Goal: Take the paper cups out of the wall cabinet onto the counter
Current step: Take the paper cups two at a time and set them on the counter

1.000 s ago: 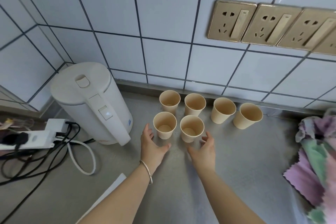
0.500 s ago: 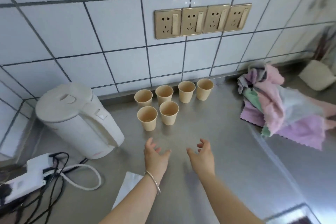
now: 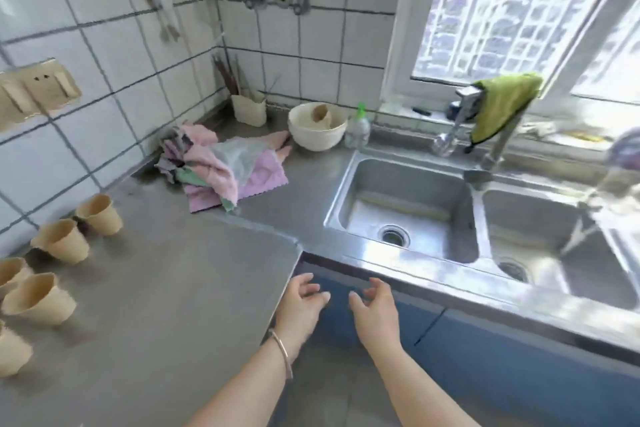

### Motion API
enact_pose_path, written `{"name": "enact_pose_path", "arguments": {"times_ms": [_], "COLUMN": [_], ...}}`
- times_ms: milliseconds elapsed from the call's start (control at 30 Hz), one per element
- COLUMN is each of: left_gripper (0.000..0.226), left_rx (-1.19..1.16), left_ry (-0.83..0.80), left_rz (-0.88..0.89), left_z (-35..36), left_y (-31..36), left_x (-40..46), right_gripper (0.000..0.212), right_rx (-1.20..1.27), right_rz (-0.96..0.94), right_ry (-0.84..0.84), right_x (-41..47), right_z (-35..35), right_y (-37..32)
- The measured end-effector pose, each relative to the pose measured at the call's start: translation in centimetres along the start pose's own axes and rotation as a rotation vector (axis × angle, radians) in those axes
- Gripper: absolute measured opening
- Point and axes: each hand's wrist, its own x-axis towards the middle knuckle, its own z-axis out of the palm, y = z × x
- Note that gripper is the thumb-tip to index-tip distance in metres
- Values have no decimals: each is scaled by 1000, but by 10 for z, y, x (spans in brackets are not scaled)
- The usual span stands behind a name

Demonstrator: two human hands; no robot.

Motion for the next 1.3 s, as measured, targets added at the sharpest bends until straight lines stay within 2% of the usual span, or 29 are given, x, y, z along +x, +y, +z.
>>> {"name": "enact_pose_path", "arguments": {"times_ms": [167, 367, 533, 600, 667, 767, 1000, 1167, 1300], "left_gripper": [36, 44, 42, 49, 54, 37, 33, 29, 31], "left_rx": [139, 143, 118, 102, 78, 79, 54, -6, -59], "left_ry": [-365, -787, -1093, -1200, -1264, -1349, -1517, -1598, -1636], "left_rz": [113, 181, 234, 244, 256, 419, 650, 745, 785], "left_z": [166, 361, 480, 518, 553, 608, 714, 781, 827], "left_y": [36, 67, 98, 117, 139, 173, 256, 311, 345], "left_x": [-54, -168, -271, -306, -336, -372, -431, -468, -498], "right_gripper": [53, 49, 44, 43, 42, 42, 39, 40, 41], "right_rx": [125, 233, 274, 265, 227, 192, 72, 2, -51], "right_rz": [122, 200, 243, 235, 220, 183, 119, 79, 65], "right_ry": [295, 648, 923, 1007, 1106, 1232, 1493, 1630, 1660], "right_x": [-8, -55, -105, -122, -133, -140, -139, -145, -150], "right_z": [-162, -356, -486, -533, -579, -643, -775, -858, -916], "right_y": [61, 137, 176, 180, 180, 175, 146, 126, 114]}}
